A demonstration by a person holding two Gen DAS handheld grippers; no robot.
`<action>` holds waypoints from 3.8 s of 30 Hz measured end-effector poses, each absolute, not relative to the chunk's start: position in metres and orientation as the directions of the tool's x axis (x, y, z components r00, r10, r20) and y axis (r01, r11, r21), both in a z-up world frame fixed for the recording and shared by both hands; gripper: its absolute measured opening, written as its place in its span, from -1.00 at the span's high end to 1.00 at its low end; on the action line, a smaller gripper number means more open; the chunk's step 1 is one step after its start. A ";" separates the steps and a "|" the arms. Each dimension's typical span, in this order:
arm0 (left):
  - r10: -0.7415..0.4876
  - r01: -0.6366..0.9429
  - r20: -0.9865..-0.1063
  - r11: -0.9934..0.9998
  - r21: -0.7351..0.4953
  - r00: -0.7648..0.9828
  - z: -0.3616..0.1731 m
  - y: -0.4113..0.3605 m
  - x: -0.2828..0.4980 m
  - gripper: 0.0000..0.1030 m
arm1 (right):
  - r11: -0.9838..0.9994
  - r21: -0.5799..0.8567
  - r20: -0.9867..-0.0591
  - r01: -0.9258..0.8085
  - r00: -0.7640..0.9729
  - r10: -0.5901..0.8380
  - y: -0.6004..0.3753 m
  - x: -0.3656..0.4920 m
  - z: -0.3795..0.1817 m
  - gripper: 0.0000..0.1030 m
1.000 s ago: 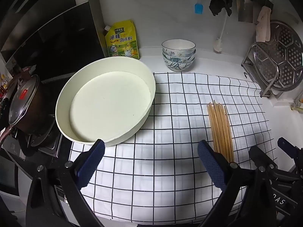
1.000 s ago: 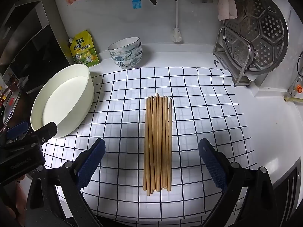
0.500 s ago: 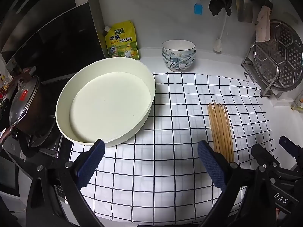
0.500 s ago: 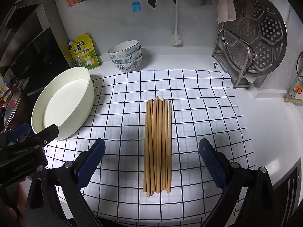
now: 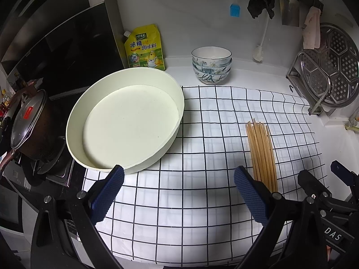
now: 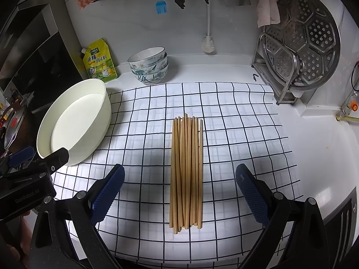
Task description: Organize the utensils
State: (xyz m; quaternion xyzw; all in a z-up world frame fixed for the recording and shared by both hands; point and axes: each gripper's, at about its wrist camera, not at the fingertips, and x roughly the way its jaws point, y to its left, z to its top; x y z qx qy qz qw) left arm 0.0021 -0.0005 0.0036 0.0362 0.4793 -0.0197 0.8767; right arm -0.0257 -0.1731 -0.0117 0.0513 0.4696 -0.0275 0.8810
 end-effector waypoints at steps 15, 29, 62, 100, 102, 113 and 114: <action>0.000 0.069 -0.839 0.997 0.045 0.543 0.004 -0.001 0.000 -0.87 | 0.993 0.066 -0.826 0.102 0.563 -0.004 -0.175 -0.029 -0.010 -0.84; 0.003 0.065 -0.839 0.997 0.045 0.545 0.004 0.000 0.000 -0.87 | 0.992 0.069 -0.828 0.105 0.561 -0.002 -0.175 -0.028 -0.009 -0.84; 0.000 0.070 -0.842 0.997 0.045 0.539 0.002 -0.002 -0.002 -0.87 | 0.992 0.077 -0.829 0.099 0.559 0.009 -0.175 -0.027 -0.008 -0.84; -0.057 0.124 -0.903 0.992 -0.004 0.427 -0.122 -0.079 0.024 -0.87 | 0.998 -0.032 -0.911 0.053 0.409 -0.051 -0.246 0.015 -0.156 -0.83; -0.063 0.124 -0.903 0.992 -0.010 0.425 -0.123 -0.081 0.024 -0.87 | 0.998 -0.043 -0.910 0.050 0.410 -0.060 -0.246 0.014 -0.158 -0.83; -0.074 0.153 -0.905 0.988 -0.009 0.419 -0.136 -0.102 0.029 -0.87 | 0.995 -0.043 -0.905 0.090 0.418 -0.077 -0.275 0.005 -0.156 -0.83; -0.075 0.155 -0.906 0.988 -0.010 0.417 -0.137 -0.104 0.030 -0.87 | 0.995 -0.041 -0.905 0.091 0.419 -0.075 -0.277 0.005 -0.156 -0.83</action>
